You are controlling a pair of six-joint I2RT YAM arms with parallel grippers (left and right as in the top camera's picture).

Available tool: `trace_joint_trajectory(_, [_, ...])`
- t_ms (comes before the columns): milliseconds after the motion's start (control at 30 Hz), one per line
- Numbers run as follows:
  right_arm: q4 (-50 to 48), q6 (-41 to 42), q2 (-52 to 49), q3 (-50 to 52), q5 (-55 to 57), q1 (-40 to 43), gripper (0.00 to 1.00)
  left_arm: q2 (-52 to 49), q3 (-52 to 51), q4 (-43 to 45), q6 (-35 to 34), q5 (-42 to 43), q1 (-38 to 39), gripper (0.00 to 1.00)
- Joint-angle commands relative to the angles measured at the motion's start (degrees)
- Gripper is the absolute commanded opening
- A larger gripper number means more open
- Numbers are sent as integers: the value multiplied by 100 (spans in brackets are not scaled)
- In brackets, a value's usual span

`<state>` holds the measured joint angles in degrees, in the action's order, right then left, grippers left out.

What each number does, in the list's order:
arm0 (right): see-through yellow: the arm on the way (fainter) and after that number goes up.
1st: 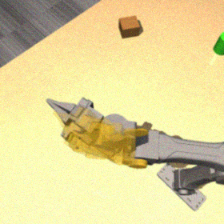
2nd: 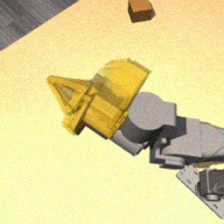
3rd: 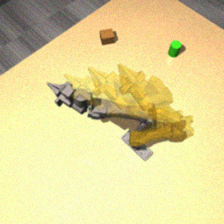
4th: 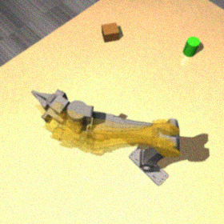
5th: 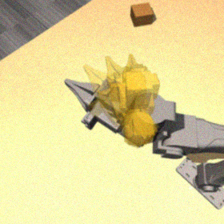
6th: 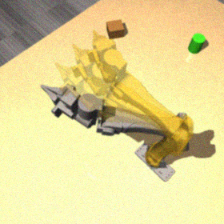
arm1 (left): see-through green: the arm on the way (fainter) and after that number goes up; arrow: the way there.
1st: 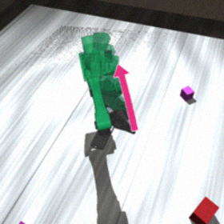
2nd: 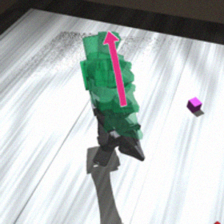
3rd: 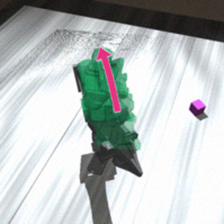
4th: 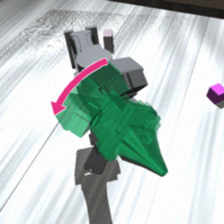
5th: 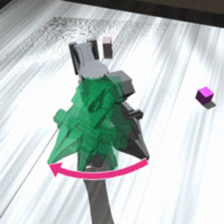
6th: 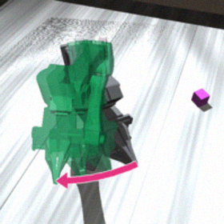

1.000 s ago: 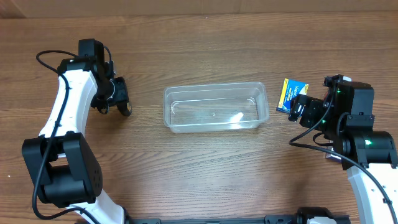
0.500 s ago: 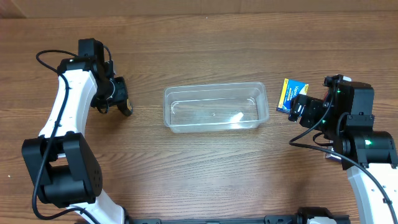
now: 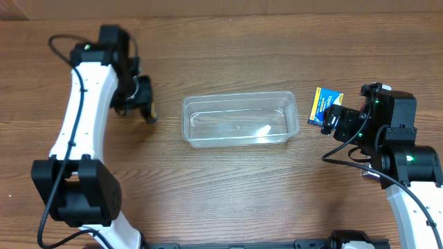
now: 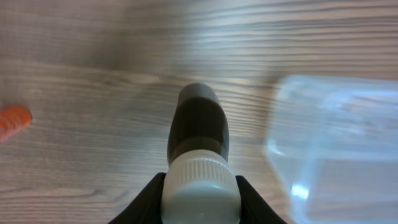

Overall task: Pack container
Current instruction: 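Carry the dark bottle with the left gripper into the container's left end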

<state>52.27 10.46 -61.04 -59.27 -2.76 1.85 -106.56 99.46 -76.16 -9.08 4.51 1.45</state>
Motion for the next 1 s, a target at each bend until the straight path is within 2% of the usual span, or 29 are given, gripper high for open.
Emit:
trace_joint_trajectory(0, [-26,4,9,-184,7,15,100,245,914,-407,-260,87,621,4])
trace_joint_trajectory(200, [-20,4,9,-184,4,15,100,227,1130,-442,-737,-116,1462,4])
trace_joint_trajectory(400, [-4,4,9,-184,4,15,100,96,1115,-212,-1082,-393,1971,4])
trace_joint_trajectory(567, [17,7,9,-184,2,15,100,-129,949,-87,-1375,-658,2103,4])
trace_joint_trajectory(967, [22,4,9,-184,4,15,100,-1069,702,227,-1690,-544,2107,4])
